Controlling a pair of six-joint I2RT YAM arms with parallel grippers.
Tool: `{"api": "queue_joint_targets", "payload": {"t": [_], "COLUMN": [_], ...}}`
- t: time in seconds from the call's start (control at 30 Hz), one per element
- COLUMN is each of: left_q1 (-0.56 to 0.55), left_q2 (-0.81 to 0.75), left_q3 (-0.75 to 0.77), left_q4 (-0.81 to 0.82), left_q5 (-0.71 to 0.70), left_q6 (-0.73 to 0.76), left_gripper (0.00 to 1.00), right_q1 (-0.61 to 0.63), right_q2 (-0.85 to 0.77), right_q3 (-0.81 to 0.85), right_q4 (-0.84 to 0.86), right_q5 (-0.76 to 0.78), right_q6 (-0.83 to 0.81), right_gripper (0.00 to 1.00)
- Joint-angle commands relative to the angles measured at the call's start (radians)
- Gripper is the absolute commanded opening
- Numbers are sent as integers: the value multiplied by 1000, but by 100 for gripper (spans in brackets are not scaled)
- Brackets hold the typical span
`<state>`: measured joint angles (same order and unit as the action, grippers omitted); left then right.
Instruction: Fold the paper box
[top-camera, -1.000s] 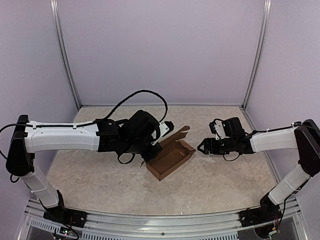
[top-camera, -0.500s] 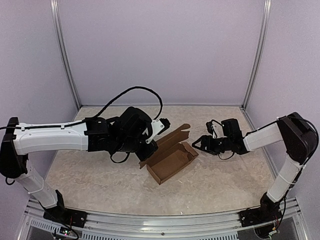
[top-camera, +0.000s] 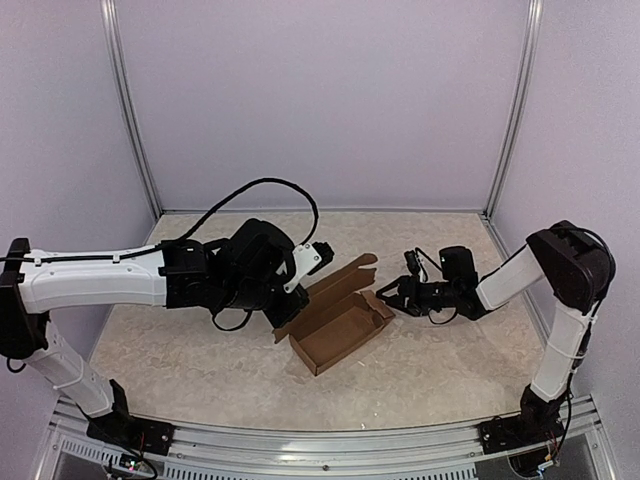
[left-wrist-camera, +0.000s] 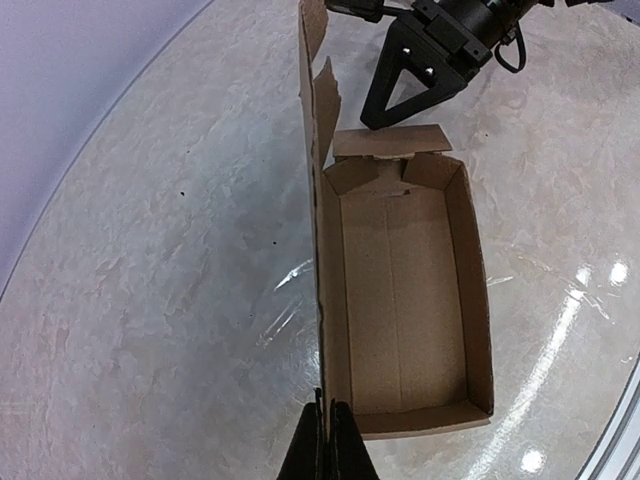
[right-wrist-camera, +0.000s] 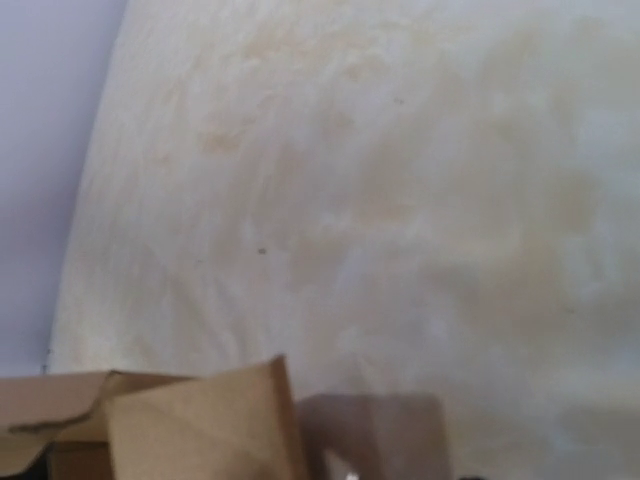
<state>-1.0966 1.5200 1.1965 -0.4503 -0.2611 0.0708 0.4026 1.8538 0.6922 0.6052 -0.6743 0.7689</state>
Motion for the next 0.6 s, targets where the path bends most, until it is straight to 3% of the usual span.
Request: {"api": "queue_joint_targets", "payload": {"t": [0.0,0.4,0.57], "left_q1": [-6,-1,7], "left_q2": [-30,-8,4], "left_q3": [-18,-30,-32], "left_q4": [30,48,48], "left_q5": [8,-36,-46], "left_q6": [-12,-34,-49], "left_gripper": [0,0,0], "right_q1": [-3,35,58], "right_q2": [24,7,-26], "right_q3": [-8,7,7], "right_q4": [93,56,15], "right_q5": [-69,-95,-89], "right_q6": [33,7,-33], "right_gripper": [54,37,35]}}
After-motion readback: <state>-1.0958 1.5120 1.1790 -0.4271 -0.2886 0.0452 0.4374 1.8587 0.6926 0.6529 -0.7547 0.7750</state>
